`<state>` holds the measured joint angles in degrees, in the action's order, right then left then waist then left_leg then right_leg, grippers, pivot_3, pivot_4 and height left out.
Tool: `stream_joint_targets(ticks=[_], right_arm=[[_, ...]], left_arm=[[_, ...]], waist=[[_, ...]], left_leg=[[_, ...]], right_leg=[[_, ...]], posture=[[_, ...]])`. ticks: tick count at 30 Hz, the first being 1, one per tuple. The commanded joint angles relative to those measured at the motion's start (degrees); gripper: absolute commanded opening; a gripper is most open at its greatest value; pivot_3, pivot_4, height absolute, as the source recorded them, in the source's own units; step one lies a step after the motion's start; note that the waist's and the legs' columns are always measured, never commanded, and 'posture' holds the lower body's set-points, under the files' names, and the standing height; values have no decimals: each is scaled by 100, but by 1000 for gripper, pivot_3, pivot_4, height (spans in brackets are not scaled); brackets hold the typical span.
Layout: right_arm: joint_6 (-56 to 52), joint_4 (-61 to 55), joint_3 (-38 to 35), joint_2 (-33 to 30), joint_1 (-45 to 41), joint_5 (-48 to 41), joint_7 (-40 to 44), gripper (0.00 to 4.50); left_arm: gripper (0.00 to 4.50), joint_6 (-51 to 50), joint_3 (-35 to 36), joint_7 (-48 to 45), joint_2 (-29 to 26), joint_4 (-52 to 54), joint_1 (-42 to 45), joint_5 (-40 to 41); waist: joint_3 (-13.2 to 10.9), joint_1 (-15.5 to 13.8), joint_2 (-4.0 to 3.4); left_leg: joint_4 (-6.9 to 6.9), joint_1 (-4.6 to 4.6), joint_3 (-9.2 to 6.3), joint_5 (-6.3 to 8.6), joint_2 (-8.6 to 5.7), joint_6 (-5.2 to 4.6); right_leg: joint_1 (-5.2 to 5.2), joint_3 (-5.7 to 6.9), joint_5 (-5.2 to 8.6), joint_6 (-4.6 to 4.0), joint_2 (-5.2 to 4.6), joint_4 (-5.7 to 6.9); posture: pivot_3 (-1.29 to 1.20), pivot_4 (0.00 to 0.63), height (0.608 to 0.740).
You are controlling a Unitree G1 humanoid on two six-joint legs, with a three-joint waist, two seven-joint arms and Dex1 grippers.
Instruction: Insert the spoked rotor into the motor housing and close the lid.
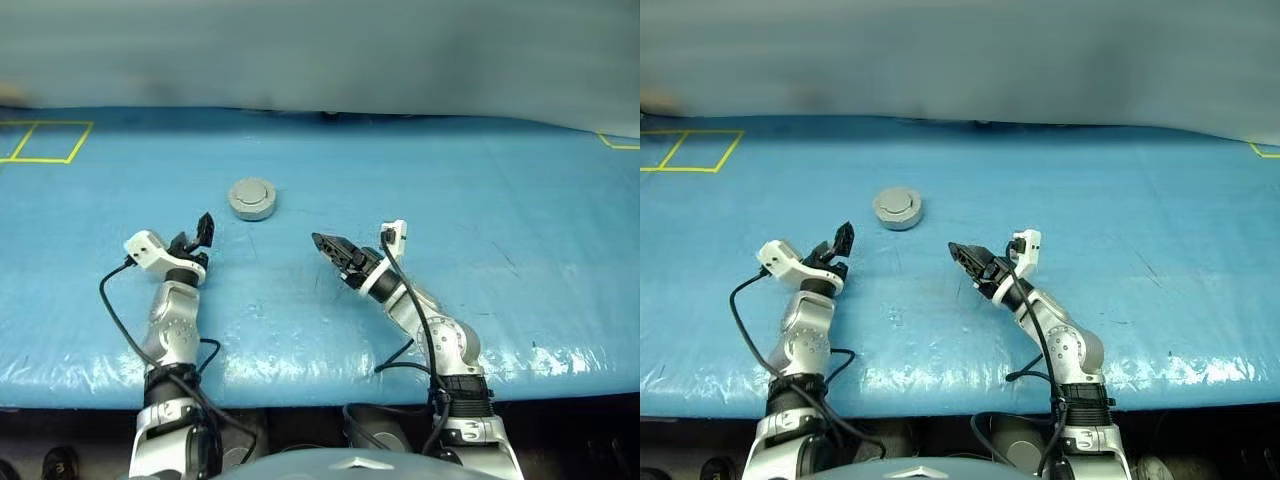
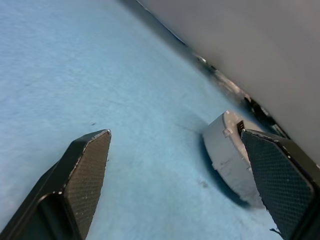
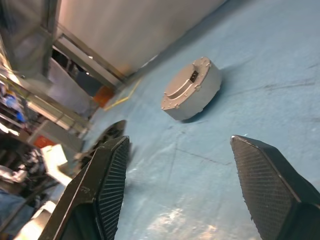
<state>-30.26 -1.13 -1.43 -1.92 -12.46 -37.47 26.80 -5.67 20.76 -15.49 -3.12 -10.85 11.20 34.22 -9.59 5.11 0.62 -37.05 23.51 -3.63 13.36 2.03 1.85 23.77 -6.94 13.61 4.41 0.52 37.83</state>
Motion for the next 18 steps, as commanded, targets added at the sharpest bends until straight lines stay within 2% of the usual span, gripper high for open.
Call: stream_joint_targets(ticks=[1, 3, 6, 11, 13, 16, 18], right_arm=[[1013, 238, 70, -218, -106, 776, 164, 3400], [920, 400, -45, -529, -194, 799, 344, 3400], [1464, 442, -11, -970, -189, 1140, 741, 3400], [2114, 464, 270, -2007, 31, 1787, 1651, 3400], [2131, 457, 234, -2266, 93, 1796, 1844, 3730], [2154, 396, 243, -2503, 190, 1970, 1878, 4484], [2251, 379, 159, -2485, 208, 2007, 1784, 4484]], left_arm=[[4467, 199, -584, -984, -261, 1012, -317, -116], [4467, 403, -1163, -1689, -664, 1312, -566, -602], [4467, 678, -1804, -2454, -1200, 1406, -726, -1074], [4467, 964, -2047, -2908, -1386, 1015, -557, -1237], [4500, 1183, -2048, -3001, -1340, 736, -430, -1291], [4500, 1273, -2133, -3178, -1359, 467, -327, -1383], [4500, 1321, -2155, -3241, -1342, 355, -270, -1409]], waist=[[-3, -80, 5], [-3, -111, 5], [-2, -129, 0], [-3, -115, -1], [-3, -128, -1], [-3, -117, -1], [-3, -114, -1]], left_leg=[[-1, 4, -1, 0, -1, 0], [-4, 5, -2, -1, -1, 1], [-3, 2, 3, -2, -5, 2], [2, -1, 8, 0, 0, 0], [2, -1, 4, -1, 2, 0], [-1, -2, 6, -1, 1, 0], [-3, -2, 6, -1, 0, 0]], right_leg=[[1, 3, -1, 1, -2, -3], [2, 4, -1, 2, 0, -2], [-2, 0, -1, 0, -5, -6], [2, -2, 1, -2, -1, -5], [2, 2, 3, -6, 1, -2], [0, -1, 1, -4, 0, -2], [-1, -2, 0, -2, -1, -2]], posture=[[0, 150, 740], [0, 150, 740], [0, 150, 740], [0, 150, 740], [0, 150, 740], [0, 150, 740], [0, 150, 740]])
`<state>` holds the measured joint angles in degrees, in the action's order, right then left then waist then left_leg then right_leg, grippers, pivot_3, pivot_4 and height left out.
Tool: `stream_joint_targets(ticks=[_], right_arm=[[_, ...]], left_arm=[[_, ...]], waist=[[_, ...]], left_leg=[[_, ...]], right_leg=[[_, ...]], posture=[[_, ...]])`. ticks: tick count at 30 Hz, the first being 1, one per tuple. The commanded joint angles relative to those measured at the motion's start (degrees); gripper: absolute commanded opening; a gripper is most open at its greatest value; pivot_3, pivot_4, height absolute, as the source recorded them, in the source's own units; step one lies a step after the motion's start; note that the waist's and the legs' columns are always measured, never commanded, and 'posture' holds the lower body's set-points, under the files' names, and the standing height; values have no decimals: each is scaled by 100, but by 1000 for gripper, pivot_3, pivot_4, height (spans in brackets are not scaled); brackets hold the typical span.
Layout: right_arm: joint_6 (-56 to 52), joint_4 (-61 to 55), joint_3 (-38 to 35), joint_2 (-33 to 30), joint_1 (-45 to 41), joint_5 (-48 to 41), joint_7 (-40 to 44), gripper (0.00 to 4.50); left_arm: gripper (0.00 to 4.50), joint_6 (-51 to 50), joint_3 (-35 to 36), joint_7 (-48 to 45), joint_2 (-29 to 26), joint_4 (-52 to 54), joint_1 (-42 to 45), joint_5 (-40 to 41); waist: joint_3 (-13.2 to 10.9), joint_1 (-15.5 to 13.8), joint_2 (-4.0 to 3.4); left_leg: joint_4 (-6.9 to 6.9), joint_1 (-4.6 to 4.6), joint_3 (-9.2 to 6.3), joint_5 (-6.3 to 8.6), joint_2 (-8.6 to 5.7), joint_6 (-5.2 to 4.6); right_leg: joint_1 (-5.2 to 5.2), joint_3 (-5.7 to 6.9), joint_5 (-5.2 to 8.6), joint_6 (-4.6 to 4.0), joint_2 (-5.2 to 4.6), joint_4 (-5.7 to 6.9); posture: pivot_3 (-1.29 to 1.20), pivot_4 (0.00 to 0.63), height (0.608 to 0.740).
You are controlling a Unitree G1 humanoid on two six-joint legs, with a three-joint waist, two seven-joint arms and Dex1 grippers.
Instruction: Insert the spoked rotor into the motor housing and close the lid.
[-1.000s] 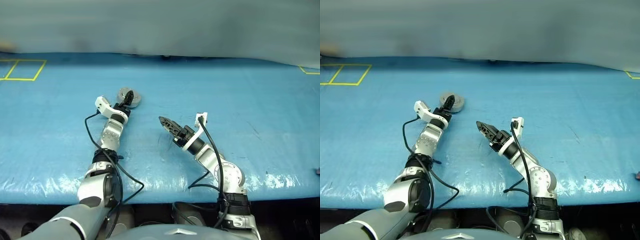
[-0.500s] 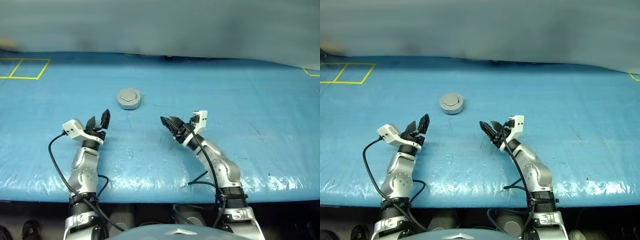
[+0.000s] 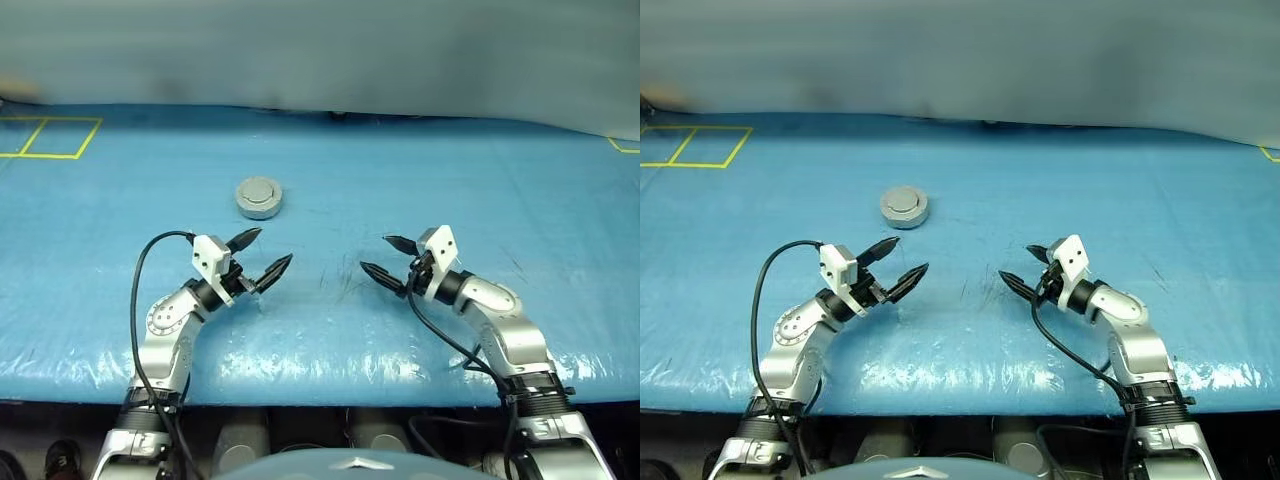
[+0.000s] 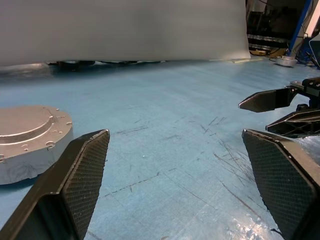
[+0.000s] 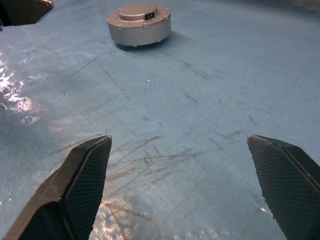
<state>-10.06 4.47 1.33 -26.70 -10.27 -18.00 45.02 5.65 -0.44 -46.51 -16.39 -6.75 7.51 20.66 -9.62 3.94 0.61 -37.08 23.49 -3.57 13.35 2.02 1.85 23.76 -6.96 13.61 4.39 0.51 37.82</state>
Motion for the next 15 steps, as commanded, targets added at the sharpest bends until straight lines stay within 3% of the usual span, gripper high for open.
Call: stream_joint_targets(ticks=[1, 15], right_arm=[[263, -197, -152, 23, -8, 72, -100, 4484], [595, -49, -192, 363, -175, 359, -749, 4484]], left_arm=[[4500, 204, -40, -148, -10, -98, 127, -74], [4500, 83, -86, -277, 38, -125, 137, -102]], waist=[[0, 2, 0], [0, -13, 0]], left_leg=[[0, 0, 0, 0, 0, 0], [-4, 0, 0, 0, -1, 0]], right_leg=[[0, -1, 0, 1, 0, 0], [-2, 0, -3, 3, -1, 1]], posture=[[0, 150, 740], [0, 150, 740]])
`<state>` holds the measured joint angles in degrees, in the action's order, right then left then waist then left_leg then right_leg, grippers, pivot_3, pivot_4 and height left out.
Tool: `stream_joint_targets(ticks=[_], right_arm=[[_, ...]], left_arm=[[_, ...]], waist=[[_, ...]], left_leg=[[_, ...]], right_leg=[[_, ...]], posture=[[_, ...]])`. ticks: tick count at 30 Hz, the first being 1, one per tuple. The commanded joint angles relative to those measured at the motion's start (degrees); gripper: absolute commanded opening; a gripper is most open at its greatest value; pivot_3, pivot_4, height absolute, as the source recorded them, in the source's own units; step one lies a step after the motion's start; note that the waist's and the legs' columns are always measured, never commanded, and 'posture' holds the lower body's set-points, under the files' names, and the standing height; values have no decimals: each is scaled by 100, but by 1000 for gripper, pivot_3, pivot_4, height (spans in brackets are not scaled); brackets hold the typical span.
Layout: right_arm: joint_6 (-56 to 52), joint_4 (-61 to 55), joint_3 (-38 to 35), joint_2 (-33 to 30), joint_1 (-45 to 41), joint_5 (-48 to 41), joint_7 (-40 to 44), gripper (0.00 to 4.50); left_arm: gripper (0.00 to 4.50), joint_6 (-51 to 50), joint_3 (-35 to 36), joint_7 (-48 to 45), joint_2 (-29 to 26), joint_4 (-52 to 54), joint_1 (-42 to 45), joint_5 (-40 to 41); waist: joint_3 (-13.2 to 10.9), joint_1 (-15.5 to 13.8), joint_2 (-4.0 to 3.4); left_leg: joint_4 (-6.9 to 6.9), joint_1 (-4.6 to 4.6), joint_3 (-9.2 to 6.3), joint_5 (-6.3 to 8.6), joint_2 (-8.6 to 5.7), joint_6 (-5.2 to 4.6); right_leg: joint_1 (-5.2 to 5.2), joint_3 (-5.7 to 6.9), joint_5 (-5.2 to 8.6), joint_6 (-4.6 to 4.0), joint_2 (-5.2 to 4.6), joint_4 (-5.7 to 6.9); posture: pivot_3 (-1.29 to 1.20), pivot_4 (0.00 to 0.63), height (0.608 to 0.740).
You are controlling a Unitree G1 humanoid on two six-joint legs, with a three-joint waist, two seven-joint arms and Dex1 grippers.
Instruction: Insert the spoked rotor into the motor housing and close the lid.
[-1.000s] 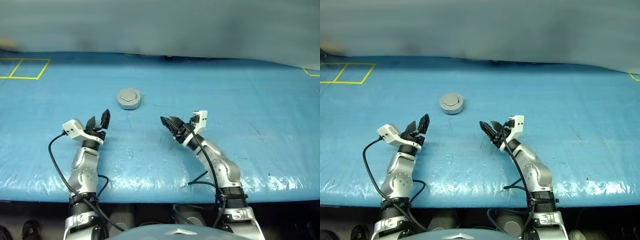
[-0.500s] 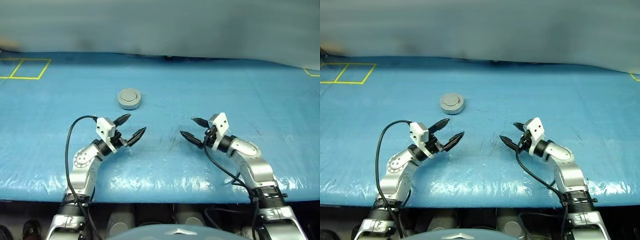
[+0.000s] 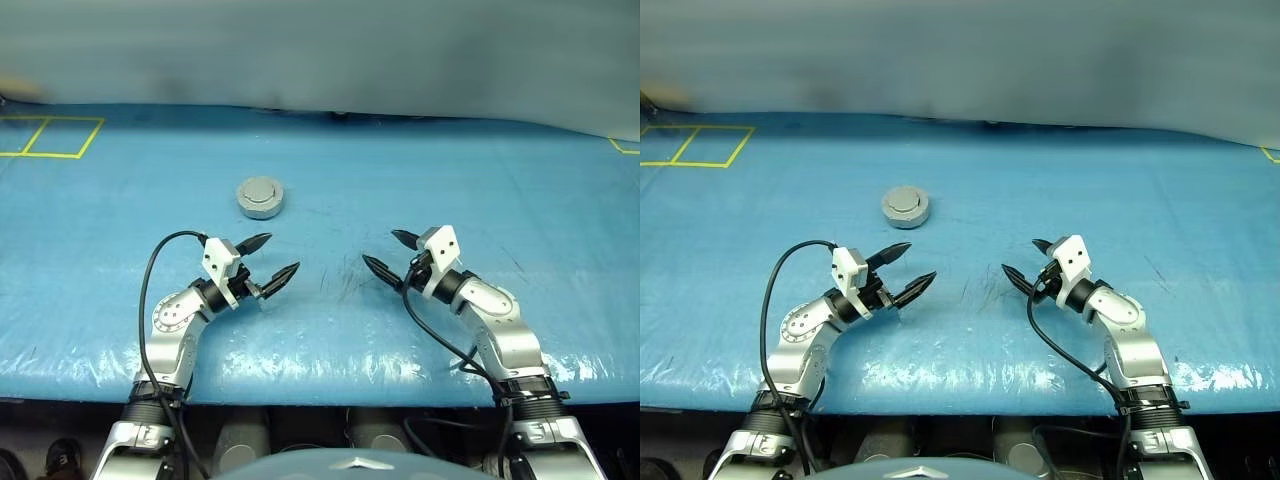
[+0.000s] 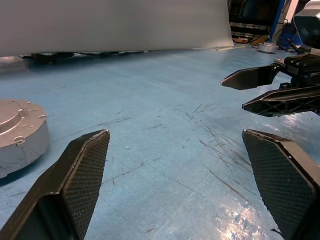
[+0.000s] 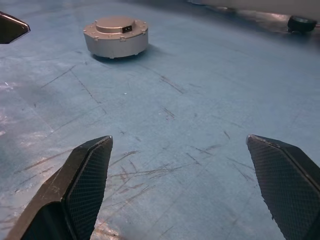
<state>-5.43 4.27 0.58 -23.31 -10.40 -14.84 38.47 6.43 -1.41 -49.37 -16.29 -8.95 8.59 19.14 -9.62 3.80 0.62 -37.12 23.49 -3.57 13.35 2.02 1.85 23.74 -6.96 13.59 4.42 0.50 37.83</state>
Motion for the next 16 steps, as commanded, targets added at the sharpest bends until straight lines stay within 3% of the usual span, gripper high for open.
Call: stream_joint_targets(ticks=[1, 16], right_arm=[[114, 3, -97, 19, -186, 72, -93, 4484], [142, 160, -84, 43, -378, 172, -110, 4484]], left_arm=[[4500, -7, 24, 29, 45, 105, 22, 68], [4500, -69, 45, 53, 7, 195, 27, 48]], waist=[[0, 0, 0], [0, -2, 0]], left_leg=[[0, -1, 0, 0, 0, 0], [-3, -2, -1, 0, 0, 0]], right_leg=[[0, 0, 0, 0, 0, 1], [-2, 0, -2, -2, 1, 4]], posture=[[0, 150, 740], [0, 150, 740]])
